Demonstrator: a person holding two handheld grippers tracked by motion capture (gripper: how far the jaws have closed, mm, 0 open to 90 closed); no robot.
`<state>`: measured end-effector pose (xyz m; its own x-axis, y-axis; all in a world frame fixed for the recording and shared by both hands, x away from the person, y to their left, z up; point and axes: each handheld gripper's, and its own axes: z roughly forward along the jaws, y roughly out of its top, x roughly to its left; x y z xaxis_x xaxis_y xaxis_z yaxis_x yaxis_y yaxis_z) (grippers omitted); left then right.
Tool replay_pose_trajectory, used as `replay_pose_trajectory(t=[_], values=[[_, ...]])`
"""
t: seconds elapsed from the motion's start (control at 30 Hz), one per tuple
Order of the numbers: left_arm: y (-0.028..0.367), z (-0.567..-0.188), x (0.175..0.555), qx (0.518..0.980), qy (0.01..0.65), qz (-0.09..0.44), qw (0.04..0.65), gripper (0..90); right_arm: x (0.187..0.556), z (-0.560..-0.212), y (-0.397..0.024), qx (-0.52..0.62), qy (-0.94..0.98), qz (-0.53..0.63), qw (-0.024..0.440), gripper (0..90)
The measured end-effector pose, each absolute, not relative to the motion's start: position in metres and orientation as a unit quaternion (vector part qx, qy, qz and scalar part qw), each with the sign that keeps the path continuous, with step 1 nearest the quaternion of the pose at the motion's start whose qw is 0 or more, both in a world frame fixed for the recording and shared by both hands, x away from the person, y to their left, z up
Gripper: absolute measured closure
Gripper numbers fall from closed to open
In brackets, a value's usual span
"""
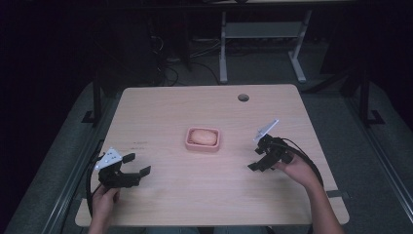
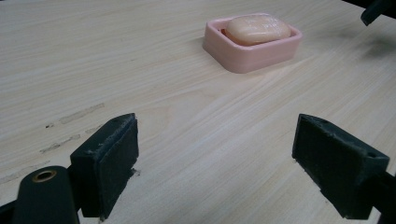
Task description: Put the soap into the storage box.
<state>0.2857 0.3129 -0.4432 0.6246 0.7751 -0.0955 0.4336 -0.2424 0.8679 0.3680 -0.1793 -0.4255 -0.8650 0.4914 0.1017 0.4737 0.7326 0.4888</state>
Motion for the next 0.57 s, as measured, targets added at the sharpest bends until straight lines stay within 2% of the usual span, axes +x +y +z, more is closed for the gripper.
replay_pose_trajectory(t=[0.57], values=[[0.311,-0.444,0.285,0.767,0.395,0.181,0.472,14.3,0.334,-0.435,-0.2,0.277,0.918,0.282,0.027,24.4]])
